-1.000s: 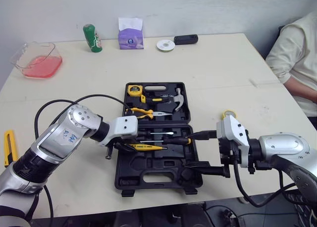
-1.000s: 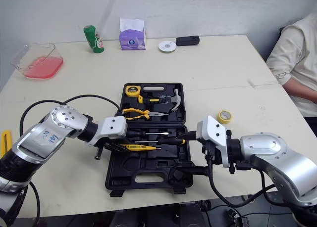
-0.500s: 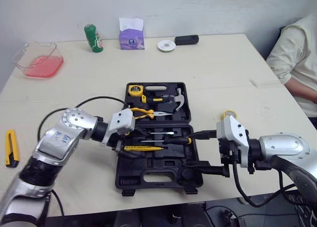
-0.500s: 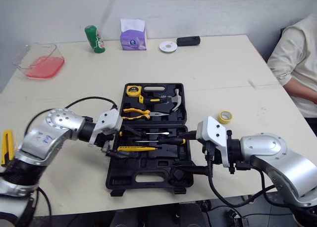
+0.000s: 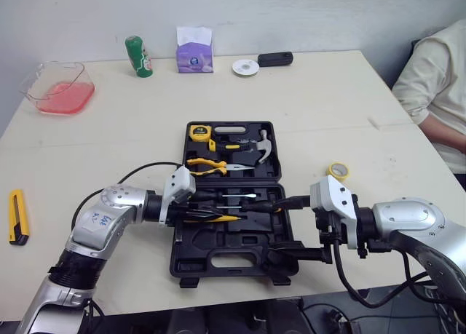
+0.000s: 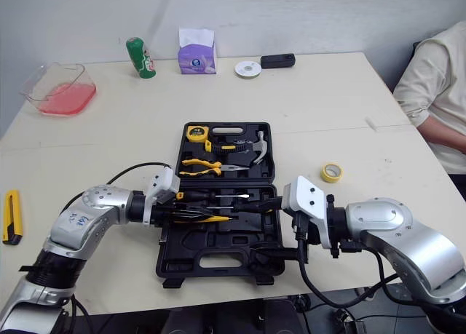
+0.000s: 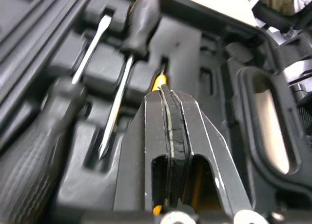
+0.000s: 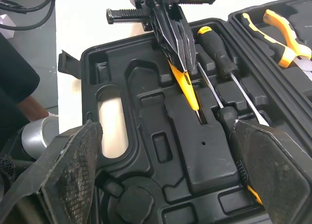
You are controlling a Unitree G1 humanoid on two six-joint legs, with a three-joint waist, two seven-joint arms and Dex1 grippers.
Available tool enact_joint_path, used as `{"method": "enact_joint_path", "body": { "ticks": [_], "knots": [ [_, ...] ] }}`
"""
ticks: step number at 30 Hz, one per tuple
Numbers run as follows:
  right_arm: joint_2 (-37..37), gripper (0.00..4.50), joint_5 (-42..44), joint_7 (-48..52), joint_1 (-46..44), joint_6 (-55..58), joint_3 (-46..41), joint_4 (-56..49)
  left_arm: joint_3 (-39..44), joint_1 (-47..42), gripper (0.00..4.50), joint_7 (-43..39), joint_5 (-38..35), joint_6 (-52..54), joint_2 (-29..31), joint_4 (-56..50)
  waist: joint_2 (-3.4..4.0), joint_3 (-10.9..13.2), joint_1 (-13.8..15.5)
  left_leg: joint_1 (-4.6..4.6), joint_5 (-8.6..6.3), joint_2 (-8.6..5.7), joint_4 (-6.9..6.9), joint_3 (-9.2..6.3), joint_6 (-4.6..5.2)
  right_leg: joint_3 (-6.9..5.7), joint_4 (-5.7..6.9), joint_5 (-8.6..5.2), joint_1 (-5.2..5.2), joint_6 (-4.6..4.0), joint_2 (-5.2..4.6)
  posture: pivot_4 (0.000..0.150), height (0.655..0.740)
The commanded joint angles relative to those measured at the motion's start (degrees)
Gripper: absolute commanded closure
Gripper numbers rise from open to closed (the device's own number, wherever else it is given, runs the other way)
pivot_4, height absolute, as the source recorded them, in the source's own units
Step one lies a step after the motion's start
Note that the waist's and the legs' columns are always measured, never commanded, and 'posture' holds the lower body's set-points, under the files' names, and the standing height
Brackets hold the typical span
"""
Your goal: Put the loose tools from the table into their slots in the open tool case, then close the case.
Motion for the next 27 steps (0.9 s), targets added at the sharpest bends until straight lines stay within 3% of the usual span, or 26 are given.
{"method": "enact_joint_path", "body": {
  "ticks": [1, 16, 19, 22, 25, 27],
  "knots": [
    [-0.3, 0.0, 0.0, 0.39, -0.04, -1.21, -0.92, -0.91, -2.11, 0.33, 4.48, 0.76, 3.1, -1.49, 0.75, 0.05, -0.01, -0.01, 0.01, 0.0, 0.0, 0.0, 0.0, 0.0, 0.0, 0.0, 0.0, 0.0, 0.0, 0.0, 0.0, 0.15, 0.7244],
    [-1.8, 0.0, -2.61, 1.89, 0.92, -2.73, -0.46, 0.02, -8.04, 2.89, 4.48, 4.0, 9.32, 1.57, 4.46, -0.32, 0.08, -0.35, -0.03, 0.25, -0.09, 0.01, -0.08, 0.04, 0.15, 0.06, 0.01, -0.01, 0.2, -0.02, 0.0, 0.15, 0.7244],
    [-1.58, 0.0, -3.36, 2.09, 1.15, -3.44, -0.5, 0.65, -6.51, 3.29, 4.48, 4.34, 7.39, 2.25, 4.39, -1.36, 0.13, -0.75, -0.05, 0.26, -0.15, 0.01, -0.07, 0.02, 0.27, 0.06, 0.02, -0.01, 0.21, -0.03, 0.0, 0.15, 0.7244],
    [-1.44, 0.0, -3.66, 2.12, 1.33, -4.09, -1.45, 1.51, -0.56, 4.72, 4.48, 3.21, 0.75, 3.57, 3.7, -4.93, 0.1, -0.85, -0.22, 0.28, -0.16, 0.03, -0.08, 0.02, 0.28, 0.08, 0.05, -0.03, 0.21, -0.05, 0.01, 0.15, 0.7244],
    [-1.56, 0.0, -2.91, 1.94, 2.17, -4.64, -5.92, 4.42, 13.09, 8.8, 3.57, 4.99, -10.91, 8.9, 2.57, -11.07, 0.01, -0.77, -0.33, 0.24, -0.16, 0.13, -0.08, 0.02, 0.26, 0.13, 0.07, -0.05, 0.16, -0.08, -0.02, 0.15, 0.7244],
    [-2.07, 0.0, -2.38, 2.22, 3.46, -5.09, -10.46, 7.49, 22.38, 13.16, 2.68, 8.78, -16.24, 12.7, 2.14, -15.08, -0.08, -0.72, -0.19, 0.2, -0.09, 0.32, -0.06, -0.02, 0.09, 0.13, 0.07, -0.06, 0.12, -0.11, -0.06, 0.15, 0.7244]
  ]
}}
